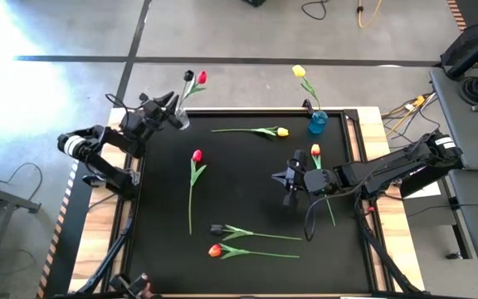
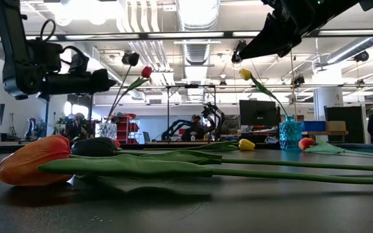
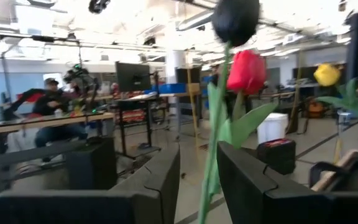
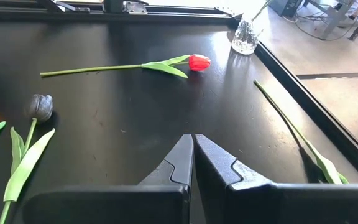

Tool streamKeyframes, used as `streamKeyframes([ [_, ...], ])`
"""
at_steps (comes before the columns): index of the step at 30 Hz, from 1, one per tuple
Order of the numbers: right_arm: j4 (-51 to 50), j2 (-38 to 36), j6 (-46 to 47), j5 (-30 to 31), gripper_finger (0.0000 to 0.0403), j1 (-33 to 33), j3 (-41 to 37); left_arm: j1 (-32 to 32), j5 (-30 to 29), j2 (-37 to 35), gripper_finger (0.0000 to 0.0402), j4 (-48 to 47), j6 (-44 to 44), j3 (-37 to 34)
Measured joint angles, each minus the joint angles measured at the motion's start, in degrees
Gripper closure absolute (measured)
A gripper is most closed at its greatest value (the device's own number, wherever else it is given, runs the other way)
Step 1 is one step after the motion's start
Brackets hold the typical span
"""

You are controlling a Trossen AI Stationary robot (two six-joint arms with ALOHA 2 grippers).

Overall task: Sort flowers into vase by color
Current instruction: Put the bottom orange tulip into the blue flower vase

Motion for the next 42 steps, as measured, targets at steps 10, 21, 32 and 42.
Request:
streamKeyframes([
  [10,-0.16,0.00,1.71,-0.17,0.0394,0.00,0.00,-0.33,9.57,-11.62,0.0312,0.06,-1.36,-7.70],
  [21,-2.50,7.96,7.59,-3.54,0.0394,2.83,5.64,-7.71,19.04,-21.64,0.0325,-4.58,-2.99,-12.71],
  [32,-27.23,32.56,20.07,-13.70,0.0327,7.23,33.63,-13.34,21.10,-22.25,0.0326,-4.75,-0.59,-12.73],
  [42,-40.94,52.31,29.68,-18.39,0.0238,12.49,59.13,-13.88,25.72,-23.27,0.0326,-4.79,-1.48,-12.73],
])
